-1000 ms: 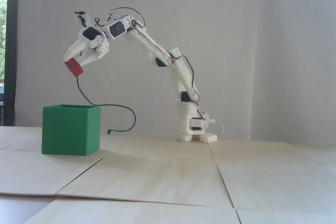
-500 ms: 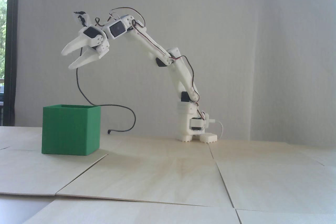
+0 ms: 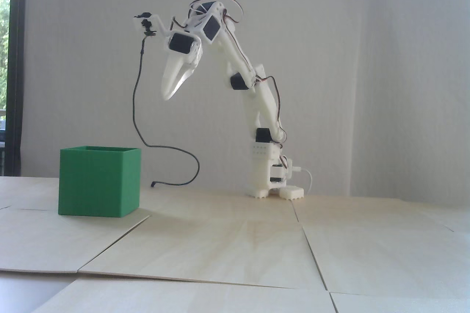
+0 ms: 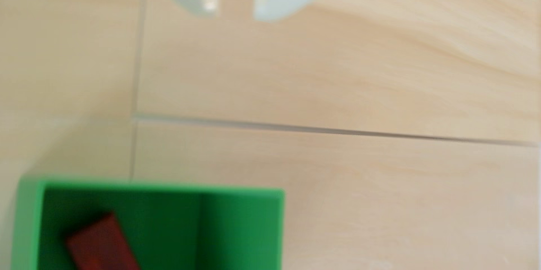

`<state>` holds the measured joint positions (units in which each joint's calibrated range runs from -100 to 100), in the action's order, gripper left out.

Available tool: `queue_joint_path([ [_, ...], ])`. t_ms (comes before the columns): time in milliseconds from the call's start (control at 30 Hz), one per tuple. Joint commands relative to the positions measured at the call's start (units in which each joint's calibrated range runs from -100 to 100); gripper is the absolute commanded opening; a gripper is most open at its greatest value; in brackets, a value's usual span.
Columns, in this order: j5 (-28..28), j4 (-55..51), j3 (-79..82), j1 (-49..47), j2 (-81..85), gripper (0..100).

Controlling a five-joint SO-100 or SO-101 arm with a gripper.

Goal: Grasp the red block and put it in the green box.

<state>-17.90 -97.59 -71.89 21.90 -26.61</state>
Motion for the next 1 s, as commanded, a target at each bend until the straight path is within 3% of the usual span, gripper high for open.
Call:
queue_joint_path([
  [0, 13.8, -1.8, -4.2, -5.0, 6.4, 2],
  [133, 19.8, -1.8, -3.2, -6.5, 6.5, 3],
  [200, 15.0, -1.8, -1.1, -7.5, 6.7, 3],
  [367, -4.2, -1.8, 1.2, -10.4, 6.7, 2],
  [533, -17.8, -1.8, 1.0, -9.6, 6.7, 2],
  [767, -25.8, -1.8, 6.4, -9.1, 14.0, 2],
  [967, -27.5, -1.8, 28.7, -13.0, 29.6, 2],
])
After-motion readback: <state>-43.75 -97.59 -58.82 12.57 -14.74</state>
